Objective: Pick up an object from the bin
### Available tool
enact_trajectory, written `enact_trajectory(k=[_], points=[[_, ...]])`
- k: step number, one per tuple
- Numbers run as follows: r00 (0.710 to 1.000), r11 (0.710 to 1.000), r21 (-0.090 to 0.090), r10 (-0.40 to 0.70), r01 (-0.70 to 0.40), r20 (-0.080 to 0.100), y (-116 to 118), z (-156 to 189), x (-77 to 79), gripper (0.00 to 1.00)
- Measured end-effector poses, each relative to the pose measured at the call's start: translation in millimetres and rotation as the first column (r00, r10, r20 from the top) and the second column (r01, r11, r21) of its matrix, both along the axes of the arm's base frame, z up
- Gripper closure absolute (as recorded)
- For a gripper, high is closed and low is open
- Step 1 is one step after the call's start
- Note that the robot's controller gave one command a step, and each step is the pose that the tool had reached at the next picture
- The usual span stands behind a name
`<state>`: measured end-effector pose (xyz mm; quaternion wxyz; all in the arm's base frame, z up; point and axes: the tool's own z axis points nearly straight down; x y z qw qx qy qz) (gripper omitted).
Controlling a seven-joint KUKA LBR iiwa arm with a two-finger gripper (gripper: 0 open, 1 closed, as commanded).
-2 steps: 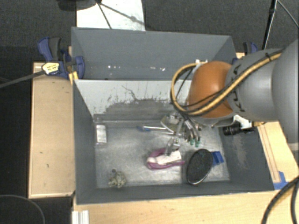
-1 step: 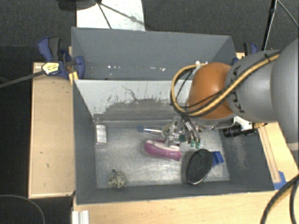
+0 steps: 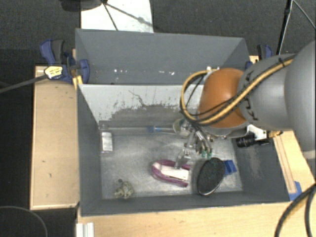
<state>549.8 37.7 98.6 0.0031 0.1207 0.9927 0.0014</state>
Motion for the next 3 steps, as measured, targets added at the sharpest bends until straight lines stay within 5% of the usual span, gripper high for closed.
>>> enact_trajectory(k=[1, 2, 3], points=[[0.987, 0.987, -0.002, 0.161, -0.161, -0.008, -13, 30, -75.1, 0.0], [0.933, 0.933, -0.006, 0.359, -0.359, 0.01, 4, -24, -68.2, 0.0], [0.935, 0.935, -0.009, 0.354, -0.354, 0.018, 3, -23, -66.2, 1.0]])
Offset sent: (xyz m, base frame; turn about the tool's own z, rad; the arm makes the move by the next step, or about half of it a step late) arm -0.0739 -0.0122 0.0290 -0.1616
